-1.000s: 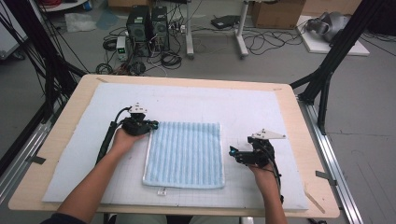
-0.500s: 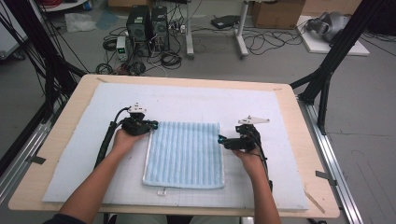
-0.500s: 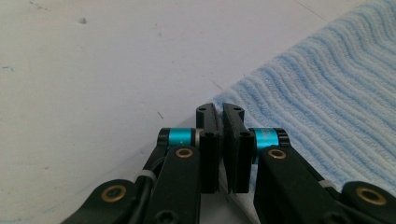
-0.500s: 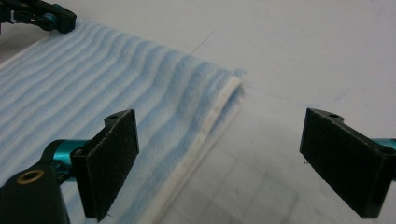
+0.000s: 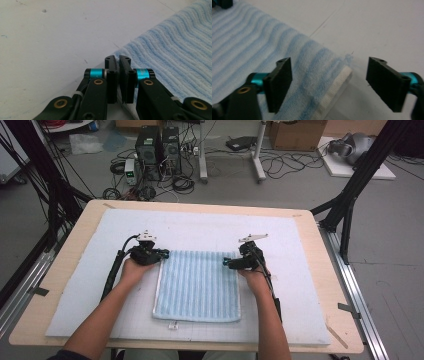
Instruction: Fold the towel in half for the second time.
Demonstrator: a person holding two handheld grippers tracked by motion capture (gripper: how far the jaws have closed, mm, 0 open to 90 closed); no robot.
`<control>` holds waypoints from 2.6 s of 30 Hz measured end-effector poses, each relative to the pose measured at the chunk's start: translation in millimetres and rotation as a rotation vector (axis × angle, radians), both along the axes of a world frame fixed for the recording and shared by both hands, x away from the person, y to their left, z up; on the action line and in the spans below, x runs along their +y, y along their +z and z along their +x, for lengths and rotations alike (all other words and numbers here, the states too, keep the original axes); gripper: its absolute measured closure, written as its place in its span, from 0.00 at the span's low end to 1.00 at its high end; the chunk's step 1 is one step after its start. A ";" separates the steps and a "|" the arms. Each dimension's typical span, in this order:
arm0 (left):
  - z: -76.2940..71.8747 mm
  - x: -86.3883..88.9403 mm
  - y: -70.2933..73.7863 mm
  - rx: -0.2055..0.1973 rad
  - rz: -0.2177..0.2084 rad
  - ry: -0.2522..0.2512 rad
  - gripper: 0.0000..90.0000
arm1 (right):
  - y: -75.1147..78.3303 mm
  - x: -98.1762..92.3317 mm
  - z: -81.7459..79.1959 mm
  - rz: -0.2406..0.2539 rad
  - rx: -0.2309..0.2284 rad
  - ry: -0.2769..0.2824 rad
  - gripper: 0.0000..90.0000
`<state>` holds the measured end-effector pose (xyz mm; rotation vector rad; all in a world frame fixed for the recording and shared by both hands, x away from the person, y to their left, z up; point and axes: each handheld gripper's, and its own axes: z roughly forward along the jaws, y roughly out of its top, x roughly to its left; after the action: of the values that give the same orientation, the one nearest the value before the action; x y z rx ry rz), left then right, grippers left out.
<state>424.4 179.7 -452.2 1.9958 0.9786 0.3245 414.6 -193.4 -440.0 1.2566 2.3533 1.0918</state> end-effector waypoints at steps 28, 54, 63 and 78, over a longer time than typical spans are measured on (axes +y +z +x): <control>-11.7 17.2 31.2 -0.118 -0.240 0.012 0.96 | 10.3 -4.3 -2.2 0.046 -0.107 0.020 0.90; -91.0 31.3 35.3 -0.186 -0.312 -0.107 0.95 | 27.7 -15.0 -87.8 0.085 -0.193 0.122 0.91; -112.1 35.7 30.5 -0.183 -0.298 -0.142 0.95 | 22.9 -19.2 -112.3 0.113 -0.214 0.149 0.91; -147.0 42.2 21.8 -0.136 -0.251 -0.227 0.95 | 16.5 -25.6 -149.7 0.097 -0.213 0.202 0.93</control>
<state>277.5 221.9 -430.4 1.8078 0.6640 0.1985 264.9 -219.0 -423.5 0.8944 2.3253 1.3446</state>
